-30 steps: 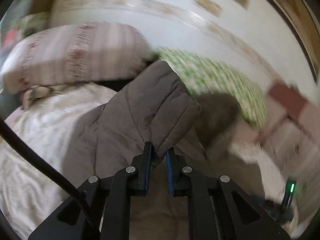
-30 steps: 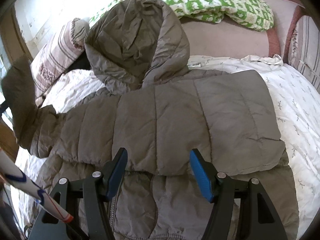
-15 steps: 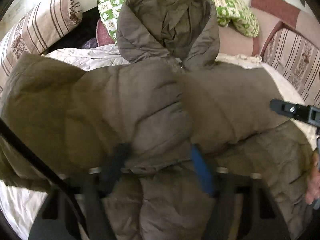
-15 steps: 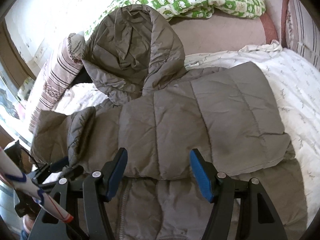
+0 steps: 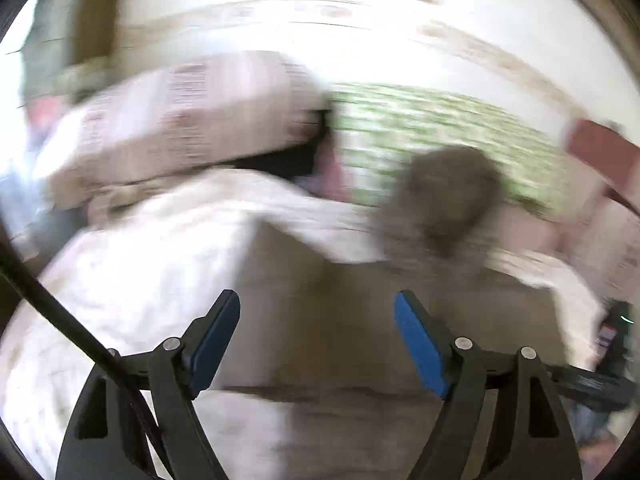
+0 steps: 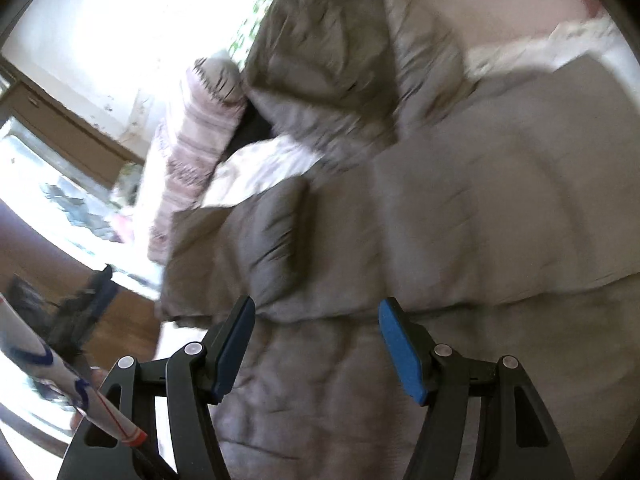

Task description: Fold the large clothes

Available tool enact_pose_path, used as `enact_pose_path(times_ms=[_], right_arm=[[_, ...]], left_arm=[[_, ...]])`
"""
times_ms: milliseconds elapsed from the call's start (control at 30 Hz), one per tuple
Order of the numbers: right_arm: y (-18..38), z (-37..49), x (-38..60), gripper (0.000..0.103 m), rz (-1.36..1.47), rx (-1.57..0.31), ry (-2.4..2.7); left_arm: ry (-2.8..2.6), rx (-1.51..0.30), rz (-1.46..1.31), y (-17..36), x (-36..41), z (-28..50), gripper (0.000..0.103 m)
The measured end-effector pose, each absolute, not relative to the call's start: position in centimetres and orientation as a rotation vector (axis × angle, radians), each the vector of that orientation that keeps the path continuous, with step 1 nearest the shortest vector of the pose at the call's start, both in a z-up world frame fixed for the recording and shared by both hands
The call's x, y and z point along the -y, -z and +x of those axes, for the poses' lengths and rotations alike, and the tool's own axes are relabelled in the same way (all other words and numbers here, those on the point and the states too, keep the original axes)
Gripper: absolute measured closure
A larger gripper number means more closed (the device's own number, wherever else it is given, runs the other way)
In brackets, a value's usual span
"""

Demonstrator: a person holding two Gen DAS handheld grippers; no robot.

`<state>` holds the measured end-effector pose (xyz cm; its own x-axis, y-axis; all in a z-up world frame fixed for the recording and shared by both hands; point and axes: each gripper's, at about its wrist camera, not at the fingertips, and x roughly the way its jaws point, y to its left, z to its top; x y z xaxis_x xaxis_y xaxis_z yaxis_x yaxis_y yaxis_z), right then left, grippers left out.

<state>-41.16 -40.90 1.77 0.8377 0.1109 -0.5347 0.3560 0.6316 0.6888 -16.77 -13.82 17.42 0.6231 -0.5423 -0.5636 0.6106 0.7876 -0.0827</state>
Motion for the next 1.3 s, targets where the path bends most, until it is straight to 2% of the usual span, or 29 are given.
enact_pose_path(times_ms=[267,500,533,600,633,667,700,1033,1133,1300], right_arm=[[0.1,-35.6,39.6,0.033,1.003,-0.614,0.131],[0.2,-33.7,40.6,0.035,1.055,-0.612,0.188],[0.6,-33.4,40.5,0.038,1.061,-0.622,0.211],[1.2,-32.6,40.2,0.061,1.092,-0.626,0.187],[1.4,-32.4,40.0,0.066,1.092,-0.633,0.184],[1.4,-32.2,39.7,0.078,1.08,-0.634,0.186],[1.2,-32.0,39.3,0.083,1.066,-0.63,0.174],[-9.9,-38.9,40.5,0.085,0.678,-0.511,0.418],[-12.0,-41.8,42.6,0.085,0.578,-0.516,0.54],[-12.2,-45.4,46.4,0.085,0.527,-0.558,0.691]], left_arm=[[0.603,-0.824,-0.048,-11.7,11.6,-9.0,0.024],[0.636,-0.82,-0.036,-11.6,12.6,-8.8,0.024],[0.642,-0.827,-0.041,-11.5,12.7,-8.7,0.024],[0.65,-0.837,-0.049,-11.3,12.6,-8.5,0.024],[0.653,-0.84,-0.051,-11.3,12.6,-8.5,0.024],[0.65,-0.84,-0.051,-11.3,12.6,-8.4,0.024],[0.644,-0.839,-0.053,-11.3,12.5,-8.3,0.024],[0.673,-0.838,-0.037,-11.3,13.1,-8.7,0.024],[0.695,-0.841,0.0,-11.0,14.3,-9.4,0.024],[0.721,-0.857,0.067,-9.9,16.6,-10.6,0.024]])
